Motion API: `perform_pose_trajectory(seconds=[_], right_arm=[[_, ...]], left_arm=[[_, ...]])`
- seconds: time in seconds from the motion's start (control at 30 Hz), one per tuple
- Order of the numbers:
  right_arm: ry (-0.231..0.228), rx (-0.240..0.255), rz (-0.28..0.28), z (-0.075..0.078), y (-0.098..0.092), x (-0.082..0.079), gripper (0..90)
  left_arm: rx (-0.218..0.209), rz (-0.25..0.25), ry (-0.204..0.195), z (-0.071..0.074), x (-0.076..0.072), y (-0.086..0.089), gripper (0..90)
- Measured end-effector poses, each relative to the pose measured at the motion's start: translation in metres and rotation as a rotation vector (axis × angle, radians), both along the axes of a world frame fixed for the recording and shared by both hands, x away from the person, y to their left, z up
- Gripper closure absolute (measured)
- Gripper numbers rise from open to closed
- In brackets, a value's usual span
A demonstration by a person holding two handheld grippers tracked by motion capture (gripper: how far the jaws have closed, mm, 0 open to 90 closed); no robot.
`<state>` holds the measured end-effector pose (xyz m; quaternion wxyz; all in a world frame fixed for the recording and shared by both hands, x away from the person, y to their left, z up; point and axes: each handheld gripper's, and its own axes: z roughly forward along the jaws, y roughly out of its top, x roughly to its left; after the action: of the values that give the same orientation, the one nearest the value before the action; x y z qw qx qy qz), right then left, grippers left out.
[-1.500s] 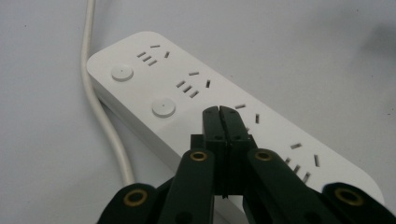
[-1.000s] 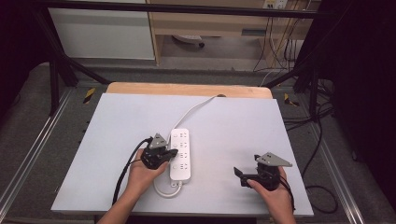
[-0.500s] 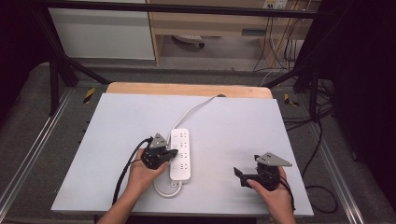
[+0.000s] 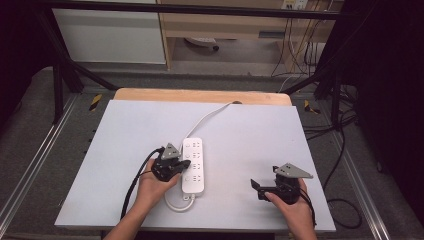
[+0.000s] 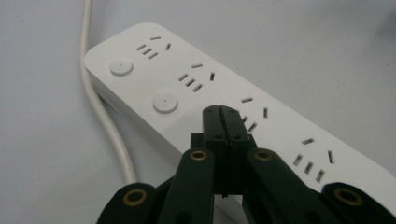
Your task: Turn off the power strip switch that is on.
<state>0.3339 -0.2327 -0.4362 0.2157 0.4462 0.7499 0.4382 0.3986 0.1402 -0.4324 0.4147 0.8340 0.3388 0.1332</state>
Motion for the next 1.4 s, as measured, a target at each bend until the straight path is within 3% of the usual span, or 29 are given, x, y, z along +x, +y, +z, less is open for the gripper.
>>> perform_pose_trajectory(seconds=[1.03, 1.4], right_arm=[[0.005, 0.002, -0.005, -0.0001, -0.0007, -0.0006, 4.1], [0.004, 0.002, -0.004, 0.0, -0.0008, -0.0008, 4.0]], left_arm=[[0.015, -0.003, -0.004, -0.0004, -0.0009, -0.0007, 90.0], [0.027, -0.007, -0.033, -0.0011, -0.0033, -0.0011, 90.0]])
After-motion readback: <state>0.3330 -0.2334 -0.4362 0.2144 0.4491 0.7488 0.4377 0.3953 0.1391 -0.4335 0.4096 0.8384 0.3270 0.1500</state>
